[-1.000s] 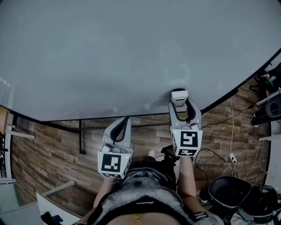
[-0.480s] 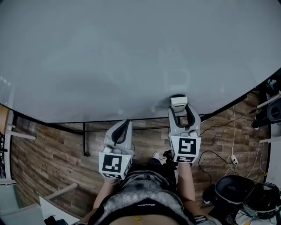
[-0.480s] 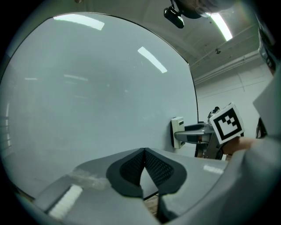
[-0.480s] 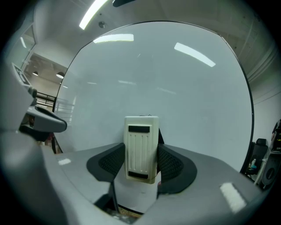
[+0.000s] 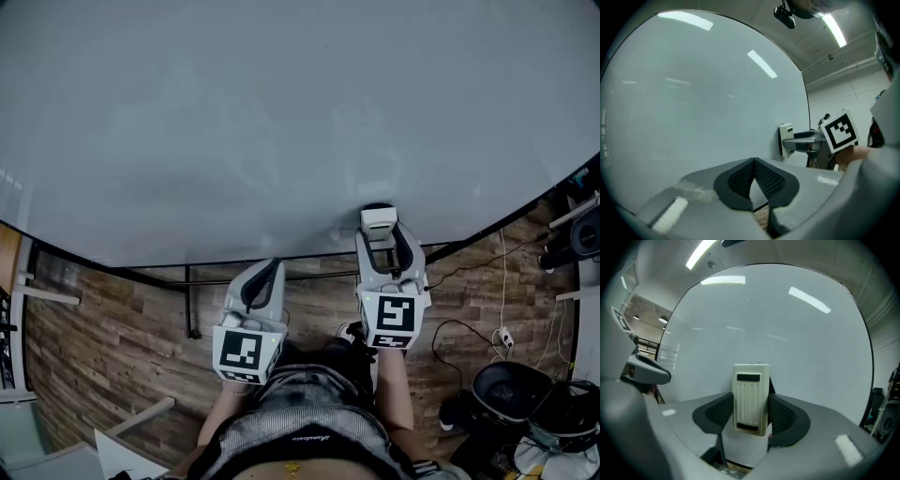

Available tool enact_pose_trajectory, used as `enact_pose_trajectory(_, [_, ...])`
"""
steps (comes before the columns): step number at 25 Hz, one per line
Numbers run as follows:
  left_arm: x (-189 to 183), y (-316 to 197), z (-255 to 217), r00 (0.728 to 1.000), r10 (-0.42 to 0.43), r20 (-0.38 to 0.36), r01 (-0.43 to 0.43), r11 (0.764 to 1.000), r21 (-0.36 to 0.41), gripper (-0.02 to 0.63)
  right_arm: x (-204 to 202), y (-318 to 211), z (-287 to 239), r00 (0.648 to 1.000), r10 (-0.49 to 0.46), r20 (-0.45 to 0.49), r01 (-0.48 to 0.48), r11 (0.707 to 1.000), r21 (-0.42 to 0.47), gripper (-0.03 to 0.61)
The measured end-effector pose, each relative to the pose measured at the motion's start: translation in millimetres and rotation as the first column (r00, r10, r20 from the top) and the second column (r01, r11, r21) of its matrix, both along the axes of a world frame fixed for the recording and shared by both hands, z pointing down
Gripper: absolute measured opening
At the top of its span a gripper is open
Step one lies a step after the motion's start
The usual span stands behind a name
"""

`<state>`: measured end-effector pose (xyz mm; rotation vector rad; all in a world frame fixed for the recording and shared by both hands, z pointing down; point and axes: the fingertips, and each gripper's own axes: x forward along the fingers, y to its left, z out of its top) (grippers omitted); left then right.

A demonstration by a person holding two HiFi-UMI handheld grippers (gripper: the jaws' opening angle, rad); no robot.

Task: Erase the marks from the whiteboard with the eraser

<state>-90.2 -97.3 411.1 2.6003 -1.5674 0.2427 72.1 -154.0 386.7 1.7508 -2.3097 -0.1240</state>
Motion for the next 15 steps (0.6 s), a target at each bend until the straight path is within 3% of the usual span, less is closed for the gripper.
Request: enact_pose_trajectory(15, [-71,8,6,0.999,-0.003,0.032,0.003,1.000,-0.003,0.005,-88,2,4,0.998,-0.038,0.054,0.037,0.999,0.016,0.239])
